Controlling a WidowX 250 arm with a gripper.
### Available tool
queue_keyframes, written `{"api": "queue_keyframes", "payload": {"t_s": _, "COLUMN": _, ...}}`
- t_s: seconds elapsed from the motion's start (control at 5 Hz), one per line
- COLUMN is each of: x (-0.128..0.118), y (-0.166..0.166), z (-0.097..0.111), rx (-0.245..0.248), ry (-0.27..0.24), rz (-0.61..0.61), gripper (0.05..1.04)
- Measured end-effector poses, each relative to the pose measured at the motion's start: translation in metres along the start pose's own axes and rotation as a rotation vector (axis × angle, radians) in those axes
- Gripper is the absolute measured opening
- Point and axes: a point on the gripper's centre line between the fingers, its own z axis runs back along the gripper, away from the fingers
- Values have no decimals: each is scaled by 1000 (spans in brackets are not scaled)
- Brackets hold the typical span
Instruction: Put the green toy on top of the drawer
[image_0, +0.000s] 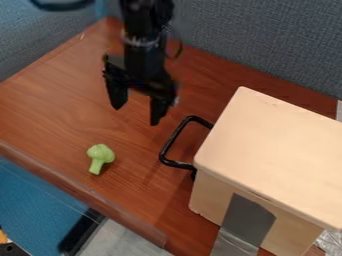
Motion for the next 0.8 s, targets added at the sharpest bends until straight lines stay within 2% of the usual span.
{"api": "queue_keyframes", "payload": {"t_s": 0.4, "x": -42, "y": 10, "z": -4, "rx": 40, "ry": 1, "rz": 62, "gripper": 1000}}
{"api": "queue_keyframes", "payload": {"t_s": 0.8, "x": -53, "y": 17, "z": -26, "rx": 72, "ry": 32, "rz": 104, "gripper": 1000}}
